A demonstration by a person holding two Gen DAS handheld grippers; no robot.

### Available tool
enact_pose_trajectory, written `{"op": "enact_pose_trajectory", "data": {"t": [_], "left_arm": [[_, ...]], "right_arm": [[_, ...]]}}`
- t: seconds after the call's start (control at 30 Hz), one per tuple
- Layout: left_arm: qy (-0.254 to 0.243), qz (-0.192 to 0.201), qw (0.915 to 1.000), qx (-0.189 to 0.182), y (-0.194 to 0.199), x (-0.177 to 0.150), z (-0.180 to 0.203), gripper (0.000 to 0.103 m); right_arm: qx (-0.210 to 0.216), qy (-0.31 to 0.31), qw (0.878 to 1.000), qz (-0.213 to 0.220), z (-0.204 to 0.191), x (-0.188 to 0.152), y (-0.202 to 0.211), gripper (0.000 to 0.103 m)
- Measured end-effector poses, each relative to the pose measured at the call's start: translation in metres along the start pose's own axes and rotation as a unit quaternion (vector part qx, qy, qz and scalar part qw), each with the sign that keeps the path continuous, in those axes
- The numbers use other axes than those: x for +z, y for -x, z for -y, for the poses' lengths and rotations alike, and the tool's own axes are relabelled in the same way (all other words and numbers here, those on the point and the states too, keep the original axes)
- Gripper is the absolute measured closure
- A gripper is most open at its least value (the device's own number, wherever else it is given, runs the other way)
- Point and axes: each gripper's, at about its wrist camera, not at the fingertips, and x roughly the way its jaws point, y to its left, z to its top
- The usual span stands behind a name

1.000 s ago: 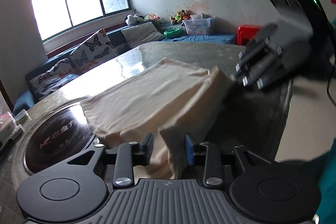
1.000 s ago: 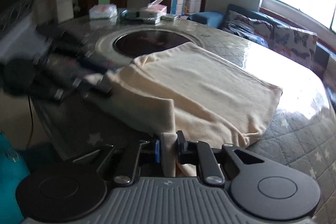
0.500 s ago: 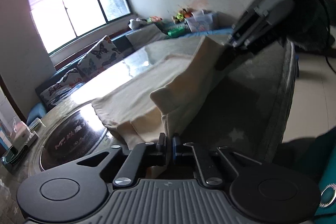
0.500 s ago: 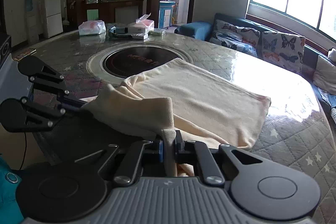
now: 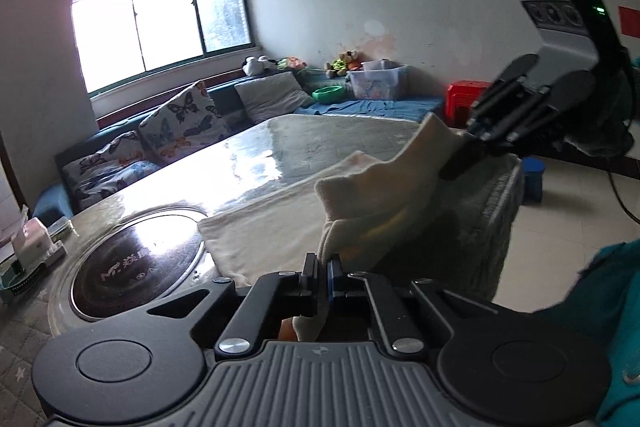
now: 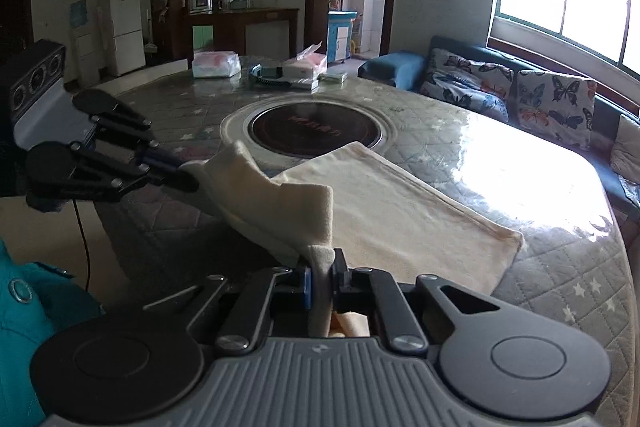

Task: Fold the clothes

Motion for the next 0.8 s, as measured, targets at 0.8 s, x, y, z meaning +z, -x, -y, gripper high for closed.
{"op": "enact_pose_trajectory", "data": {"t": [0.8], "left_arm": [[0.048,-0.084,0.9901,0.102,-0.222,0.059,-0.081,0.094]], "right_arm": [[-0.08,-0.103,0.991,-0.014,0.151,0.055,-0.123,0.097]]}}
